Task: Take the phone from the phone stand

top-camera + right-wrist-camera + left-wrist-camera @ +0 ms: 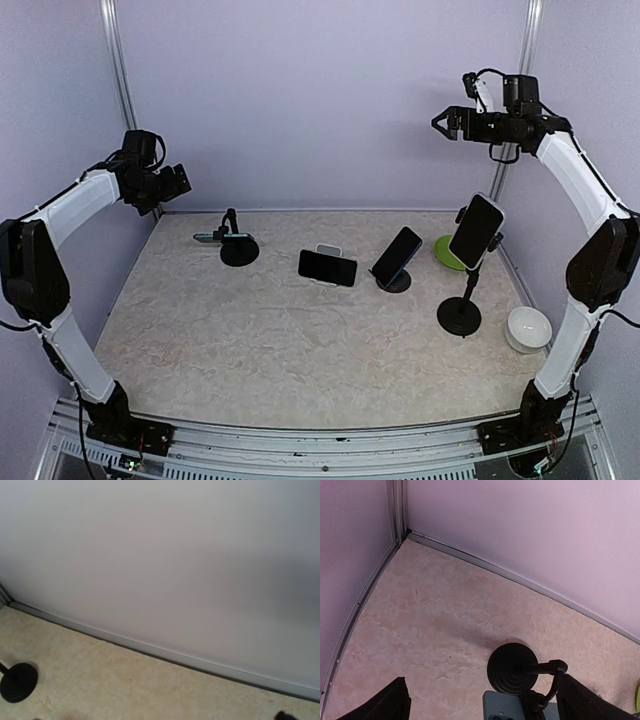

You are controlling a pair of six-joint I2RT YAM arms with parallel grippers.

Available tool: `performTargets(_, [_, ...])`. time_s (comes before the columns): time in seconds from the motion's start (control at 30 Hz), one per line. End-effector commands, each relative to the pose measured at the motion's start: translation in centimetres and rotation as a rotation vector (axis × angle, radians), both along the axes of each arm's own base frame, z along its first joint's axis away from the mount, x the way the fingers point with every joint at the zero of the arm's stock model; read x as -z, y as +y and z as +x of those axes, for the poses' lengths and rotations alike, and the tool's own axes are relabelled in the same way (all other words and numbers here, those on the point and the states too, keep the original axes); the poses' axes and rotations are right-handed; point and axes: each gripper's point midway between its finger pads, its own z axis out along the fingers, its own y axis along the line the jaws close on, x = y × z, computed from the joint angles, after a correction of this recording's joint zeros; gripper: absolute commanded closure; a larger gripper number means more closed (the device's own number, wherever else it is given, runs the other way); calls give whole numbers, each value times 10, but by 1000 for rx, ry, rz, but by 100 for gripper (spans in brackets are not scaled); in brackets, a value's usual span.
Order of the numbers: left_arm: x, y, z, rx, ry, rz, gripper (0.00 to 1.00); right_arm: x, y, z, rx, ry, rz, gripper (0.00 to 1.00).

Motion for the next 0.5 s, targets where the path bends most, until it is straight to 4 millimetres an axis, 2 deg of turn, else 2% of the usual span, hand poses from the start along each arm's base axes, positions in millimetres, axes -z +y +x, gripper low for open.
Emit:
performTargets(0.0, [-26, -20, 11, 72, -68, 74, 1, -24, 5, -20, -34, -55, -6, 0])
performTargets(0.3, [-44, -59, 28, 295, -116, 101, 1, -30, 6, -32, -55, -78, -26, 0])
performTargets(0.47, [-33, -74, 36, 356, -77, 144, 1, -32, 5, -34, -52, -84, -29, 0])
